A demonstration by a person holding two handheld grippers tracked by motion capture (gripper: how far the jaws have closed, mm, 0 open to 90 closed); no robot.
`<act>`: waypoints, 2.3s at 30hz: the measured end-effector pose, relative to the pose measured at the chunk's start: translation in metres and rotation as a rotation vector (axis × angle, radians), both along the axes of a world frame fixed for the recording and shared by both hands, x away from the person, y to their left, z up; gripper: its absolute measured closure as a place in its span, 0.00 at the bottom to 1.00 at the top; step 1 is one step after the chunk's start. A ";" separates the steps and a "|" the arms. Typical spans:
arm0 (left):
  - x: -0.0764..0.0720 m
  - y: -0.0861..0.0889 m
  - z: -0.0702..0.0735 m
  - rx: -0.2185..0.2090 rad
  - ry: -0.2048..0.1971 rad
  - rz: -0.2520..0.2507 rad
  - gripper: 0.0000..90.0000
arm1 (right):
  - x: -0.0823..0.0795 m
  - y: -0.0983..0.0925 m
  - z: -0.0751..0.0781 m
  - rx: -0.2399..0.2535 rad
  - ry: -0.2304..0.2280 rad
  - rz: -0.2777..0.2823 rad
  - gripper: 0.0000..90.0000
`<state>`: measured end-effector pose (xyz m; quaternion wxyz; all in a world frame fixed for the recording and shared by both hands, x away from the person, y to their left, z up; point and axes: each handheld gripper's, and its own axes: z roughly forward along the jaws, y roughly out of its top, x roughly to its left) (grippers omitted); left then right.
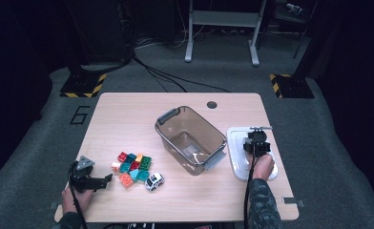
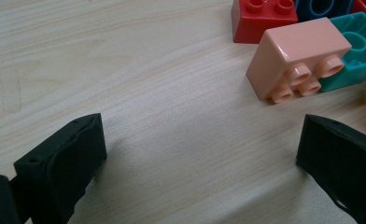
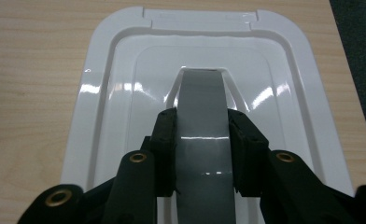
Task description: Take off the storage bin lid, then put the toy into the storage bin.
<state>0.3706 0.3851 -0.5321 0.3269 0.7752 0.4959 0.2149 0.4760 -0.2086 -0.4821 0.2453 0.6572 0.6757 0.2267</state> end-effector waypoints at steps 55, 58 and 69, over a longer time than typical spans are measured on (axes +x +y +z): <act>-0.009 -0.015 0.053 -0.097 -0.025 -0.054 0.03 | -0.142 0.080 -0.048 0.056 -0.113 0.430 0.02; -0.010 -0.026 0.062 -0.105 -0.036 -0.079 0.04 | -0.141 0.079 -0.049 0.056 -0.112 0.435 0.01; -0.007 -0.071 0.074 -0.097 0.013 -0.189 0.05 | -0.140 0.079 -0.049 0.058 -0.112 0.440 0.01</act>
